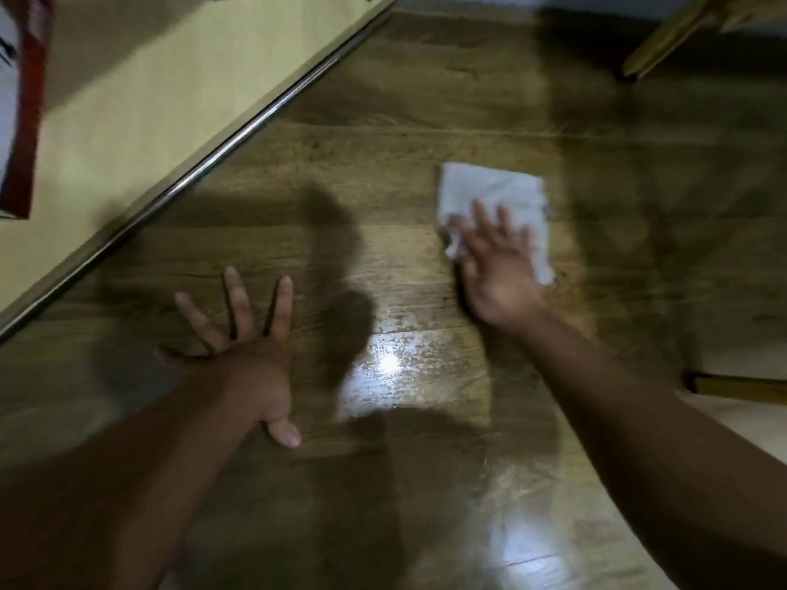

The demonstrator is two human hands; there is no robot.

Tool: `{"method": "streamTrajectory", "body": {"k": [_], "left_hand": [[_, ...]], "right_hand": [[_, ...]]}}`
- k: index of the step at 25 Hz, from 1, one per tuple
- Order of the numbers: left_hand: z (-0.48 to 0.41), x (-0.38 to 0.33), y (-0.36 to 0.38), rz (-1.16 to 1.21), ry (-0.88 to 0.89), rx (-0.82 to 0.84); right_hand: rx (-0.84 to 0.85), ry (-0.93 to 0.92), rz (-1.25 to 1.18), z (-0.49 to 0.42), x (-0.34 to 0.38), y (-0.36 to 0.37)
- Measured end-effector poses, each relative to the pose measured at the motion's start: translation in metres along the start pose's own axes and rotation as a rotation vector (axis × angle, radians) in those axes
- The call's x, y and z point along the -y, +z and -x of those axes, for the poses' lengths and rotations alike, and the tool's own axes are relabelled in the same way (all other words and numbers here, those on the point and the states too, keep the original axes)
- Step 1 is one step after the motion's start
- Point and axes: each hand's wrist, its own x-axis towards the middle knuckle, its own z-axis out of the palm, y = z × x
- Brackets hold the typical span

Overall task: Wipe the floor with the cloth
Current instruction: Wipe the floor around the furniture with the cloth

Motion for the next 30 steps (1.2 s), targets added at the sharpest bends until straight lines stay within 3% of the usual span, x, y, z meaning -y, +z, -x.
{"method": "streamTrajectory", "body": {"k": [4,7,17,22,23,24,25,26,27,28,30], "left_hand": [[0.003,-0.001,-0.004,-0.053,-0.012,0.03],[0.005,-0.001,-0.006,-0.049,-0.004,0.066],[0.009,0.006,-0.008,-0.057,0.075,0.087],[0.006,0.008,-0.006,-0.02,0.081,0.062],[0.006,0.007,-0.005,-0.018,0.069,0.06],[0.007,0.008,-0.004,-0.016,0.066,0.059],[0.007,0.008,-0.003,-0.017,0.073,0.06],[0.008,0.008,-0.004,-0.02,0.085,0.059],[0.01,0.007,-0.006,-0.019,0.095,0.05],[0.012,0.006,-0.008,-0.016,0.103,0.037],[0.017,0.005,-0.009,-0.015,0.11,0.028]], "right_hand": [[0.107,-0.523,0.167,-0.032,0.109,0.034],[0.096,-0.632,0.282,-0.086,0.106,0.024],[0.193,-0.313,0.232,-0.233,0.029,-0.05],[0.155,0.098,0.244,-0.245,-0.043,-0.074],[0.171,0.086,0.233,-0.244,-0.05,-0.084],[0.297,-0.104,0.097,-0.236,-0.054,-0.093],[0.524,-0.379,-0.076,-0.232,-0.063,-0.1],[0.624,-0.592,-0.197,-0.229,-0.08,-0.101],[0.585,-0.52,-0.222,-0.214,-0.097,-0.103],[0.475,-0.097,-0.246,-0.18,-0.105,-0.091],[0.039,0.267,-0.044,-0.135,-0.126,-0.073]]}}
